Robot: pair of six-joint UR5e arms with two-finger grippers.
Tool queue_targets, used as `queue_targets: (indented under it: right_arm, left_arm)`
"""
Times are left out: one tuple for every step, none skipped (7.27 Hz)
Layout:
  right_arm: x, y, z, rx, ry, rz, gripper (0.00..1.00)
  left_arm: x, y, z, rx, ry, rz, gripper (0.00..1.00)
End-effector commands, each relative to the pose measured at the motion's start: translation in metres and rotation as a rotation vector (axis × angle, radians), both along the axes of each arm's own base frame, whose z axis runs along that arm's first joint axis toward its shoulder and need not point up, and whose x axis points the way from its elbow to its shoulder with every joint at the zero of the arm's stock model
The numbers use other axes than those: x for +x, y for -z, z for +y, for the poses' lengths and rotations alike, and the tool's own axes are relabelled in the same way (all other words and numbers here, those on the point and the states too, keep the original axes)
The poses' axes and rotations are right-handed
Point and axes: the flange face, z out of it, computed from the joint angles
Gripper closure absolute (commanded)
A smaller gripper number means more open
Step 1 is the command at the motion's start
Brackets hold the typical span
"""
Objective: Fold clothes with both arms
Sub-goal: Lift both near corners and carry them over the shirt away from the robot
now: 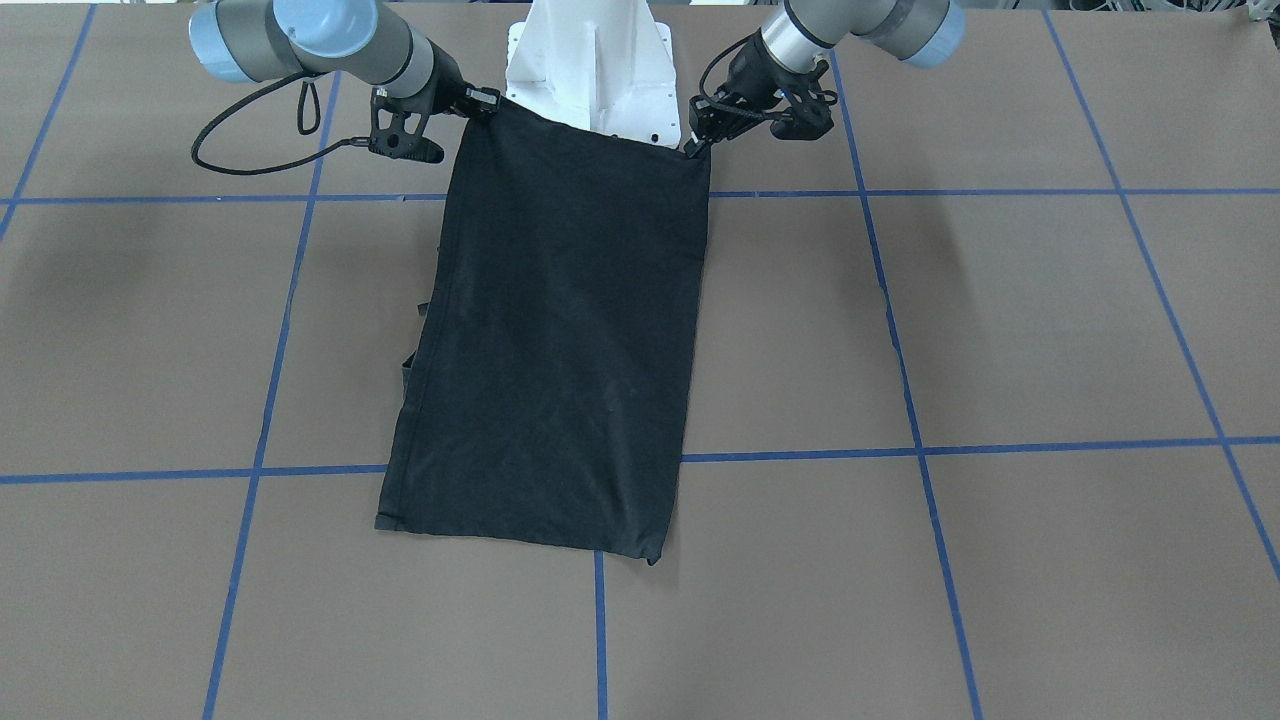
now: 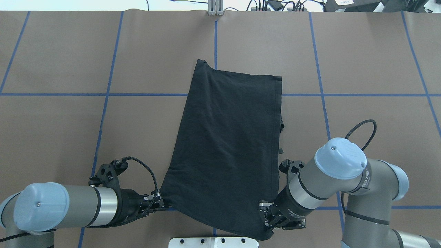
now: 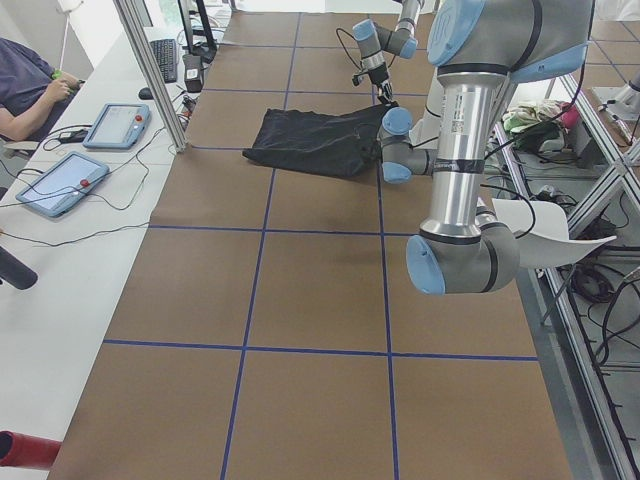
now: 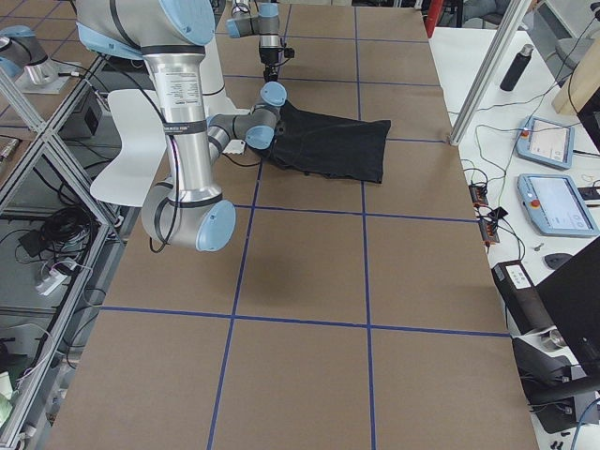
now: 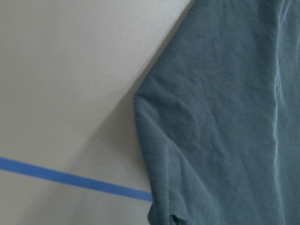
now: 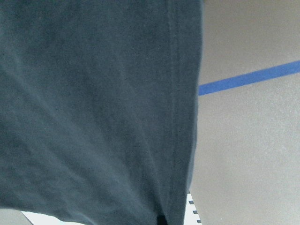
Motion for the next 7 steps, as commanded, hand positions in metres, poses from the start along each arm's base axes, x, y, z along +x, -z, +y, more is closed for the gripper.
queue_targets:
  right_arm:
    - [0.026, 0.004, -0.037, -0.017, -0.045, -0.019, 1.00]
    - [0.048, 0.009, -0.062, -0.033, -0.062, -0.040, 1.00]
    - [0.076, 0.021, -0.086, -0.061, -0.067, -0.078, 1.00]
    - [0.101, 0.035, -0.108, -0.064, -0.095, -0.113, 1.00]
    - [0.123, 0.045, -0.132, -0.055, -0.150, -0.133, 1.00]
    - [0.134, 0.045, -0.148, -0.049, -0.193, -0.131, 1.00]
    - [0.137, 0.044, -0.167, -0.049, -0.229, -0.123, 1.00]
  left_arm:
    - [-0.026, 0.038, 0.009, 0.005, -0.048, 0.078, 1.00]
    - [-0.033, 0.050, 0.003, 0.010, -0.038, 0.102, 1.00]
    - [-0.042, 0.061, -0.017, 0.016, 0.001, 0.123, 1.00]
    - [-0.051, 0.073, -0.037, 0.025, 0.030, 0.148, 1.00]
    - [-0.061, 0.091, -0.062, 0.037, 0.065, 0.180, 1.00]
    - [-0.066, 0.105, -0.098, 0.054, 0.099, 0.192, 1.00]
    - [-0.058, 0.118, -0.138, 0.090, 0.126, 0.164, 1.00]
